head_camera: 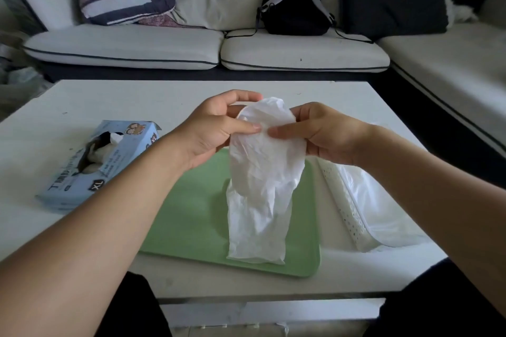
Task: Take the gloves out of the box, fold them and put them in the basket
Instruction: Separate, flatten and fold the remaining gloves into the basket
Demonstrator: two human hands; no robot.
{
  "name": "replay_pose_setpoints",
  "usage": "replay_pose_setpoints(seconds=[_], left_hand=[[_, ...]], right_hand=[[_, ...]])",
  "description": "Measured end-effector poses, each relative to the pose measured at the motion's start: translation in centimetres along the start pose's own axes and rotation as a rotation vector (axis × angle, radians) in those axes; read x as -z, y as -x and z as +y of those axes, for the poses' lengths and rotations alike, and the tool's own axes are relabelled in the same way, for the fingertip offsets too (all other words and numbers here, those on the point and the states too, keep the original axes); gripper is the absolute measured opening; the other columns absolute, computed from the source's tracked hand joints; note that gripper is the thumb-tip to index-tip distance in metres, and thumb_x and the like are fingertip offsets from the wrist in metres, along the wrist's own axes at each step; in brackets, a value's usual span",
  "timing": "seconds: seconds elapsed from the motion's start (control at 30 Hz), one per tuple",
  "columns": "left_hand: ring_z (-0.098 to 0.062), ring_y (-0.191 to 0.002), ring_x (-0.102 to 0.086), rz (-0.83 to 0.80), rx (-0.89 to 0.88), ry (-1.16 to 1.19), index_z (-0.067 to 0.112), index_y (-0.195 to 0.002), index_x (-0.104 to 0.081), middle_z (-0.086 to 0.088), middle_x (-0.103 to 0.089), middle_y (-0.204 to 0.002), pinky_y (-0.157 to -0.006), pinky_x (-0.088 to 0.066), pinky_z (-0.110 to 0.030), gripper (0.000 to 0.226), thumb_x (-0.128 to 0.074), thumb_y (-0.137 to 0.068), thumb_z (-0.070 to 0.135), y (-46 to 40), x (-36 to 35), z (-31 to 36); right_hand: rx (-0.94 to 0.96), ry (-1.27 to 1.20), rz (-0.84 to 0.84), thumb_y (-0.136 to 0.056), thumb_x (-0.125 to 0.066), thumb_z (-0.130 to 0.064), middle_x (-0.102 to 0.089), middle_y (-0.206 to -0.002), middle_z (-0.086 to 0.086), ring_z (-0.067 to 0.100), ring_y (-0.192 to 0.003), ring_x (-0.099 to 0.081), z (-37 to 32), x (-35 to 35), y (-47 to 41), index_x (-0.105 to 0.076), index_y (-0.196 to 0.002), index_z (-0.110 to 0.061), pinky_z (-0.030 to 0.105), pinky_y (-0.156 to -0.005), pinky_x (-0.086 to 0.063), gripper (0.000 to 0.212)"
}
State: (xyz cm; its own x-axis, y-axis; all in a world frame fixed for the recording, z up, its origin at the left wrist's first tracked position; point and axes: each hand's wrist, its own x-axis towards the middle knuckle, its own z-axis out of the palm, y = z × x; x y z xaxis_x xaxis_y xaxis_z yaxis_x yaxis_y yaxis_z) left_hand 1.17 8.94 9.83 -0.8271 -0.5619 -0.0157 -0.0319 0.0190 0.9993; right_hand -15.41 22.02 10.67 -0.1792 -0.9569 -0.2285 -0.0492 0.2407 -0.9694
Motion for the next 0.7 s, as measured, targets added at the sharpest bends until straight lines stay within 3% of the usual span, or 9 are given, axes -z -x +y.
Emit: replay_pose_setpoints(seconds=[0.1,0.2,0.27,0.47,0.6,0.7], left_hand=[[-0.014,-0.083,-0.072,0.046,0.044,0.001,0.018,-0.11,-0.069,0.0,-0.077,-0.091,-0.072,-0.056,-0.026,0.041,-0.08,-0.074,0.001,0.1,0.9,0.1],[-0.017,-0.09,-0.072,0.032,0.093,0.007,0.015,-0.106,-0.072,-0.005,-0.076,-0.097,-0.081,-0.055,-0.028,0.05,-0.085,-0.057,0.015,0.2,1.9,0.0],[-0.016,-0.091,-0.072,-0.011,0.119,-0.013,0.013,-0.104,-0.074,-0.005,-0.076,-0.097,-0.084,-0.056,-0.026,0.049,-0.085,-0.057,0.017,0.4,2.2,0.1],[-0.015,-0.081,-0.074,-0.056,0.264,-0.086,0.006,-0.104,-0.076,-0.008,-0.078,-0.095,-0.071,-0.06,-0.023,0.044,-0.083,-0.062,0.018,0.6,2.5,-0.1],[-0.017,-0.075,-0.073,0.047,0.395,-0.087,0.0,-0.107,-0.074,-0.012,-0.078,-0.097,-0.063,-0.06,-0.023,0.036,-0.083,-0.074,0.011,-0.3,2.1,-1.6],[-0.019,-0.079,-0.071,0.239,0.259,-0.121,0.007,-0.097,-0.076,-0.007,-0.077,-0.089,-0.07,-0.059,-0.026,0.017,-0.082,-0.082,0.01,-1.8,1.4,-2.6]], right_hand=[[-0.029,-0.017,-0.041,-0.09,-0.069,-0.013,-0.07,-0.12,0.017,0.035,-0.113,-0.067,0.3,-0.5,0.0,-0.068,-0.12,-0.002,0.05,-0.103,-0.05,0.032],[-0.044,-0.037,-0.078,-0.091,-0.068,-0.015,-0.068,-0.124,0.018,0.031,-0.106,-0.066,0.4,-1.0,0.2,-0.067,-0.123,-0.003,0.052,-0.106,-0.047,0.034],[-0.051,-0.063,-0.113,-0.093,-0.066,-0.016,-0.066,-0.127,0.019,0.029,-0.105,-0.065,0.5,-1.2,0.3,-0.066,-0.125,-0.004,0.05,-0.105,-0.049,0.035],[-0.11,-0.169,-0.155,-0.095,-0.062,-0.024,-0.071,-0.117,0.011,0.019,-0.09,-0.07,1.0,-1.3,-0.4,-0.066,-0.126,-0.007,0.027,-0.073,-0.06,0.036],[-0.213,-0.094,-0.046,-0.093,-0.068,-0.02,-0.072,-0.119,0.01,0.019,-0.089,-0.07,2.4,-1.0,-1.9,-0.068,-0.124,-0.008,0.027,-0.077,-0.061,0.033],[-0.133,-0.02,0.152,-0.091,-0.071,-0.015,-0.075,-0.106,0.009,0.021,-0.087,-0.07,2.5,-1.1,-2.8,-0.072,-0.109,-0.009,0.032,-0.079,-0.06,0.019]])
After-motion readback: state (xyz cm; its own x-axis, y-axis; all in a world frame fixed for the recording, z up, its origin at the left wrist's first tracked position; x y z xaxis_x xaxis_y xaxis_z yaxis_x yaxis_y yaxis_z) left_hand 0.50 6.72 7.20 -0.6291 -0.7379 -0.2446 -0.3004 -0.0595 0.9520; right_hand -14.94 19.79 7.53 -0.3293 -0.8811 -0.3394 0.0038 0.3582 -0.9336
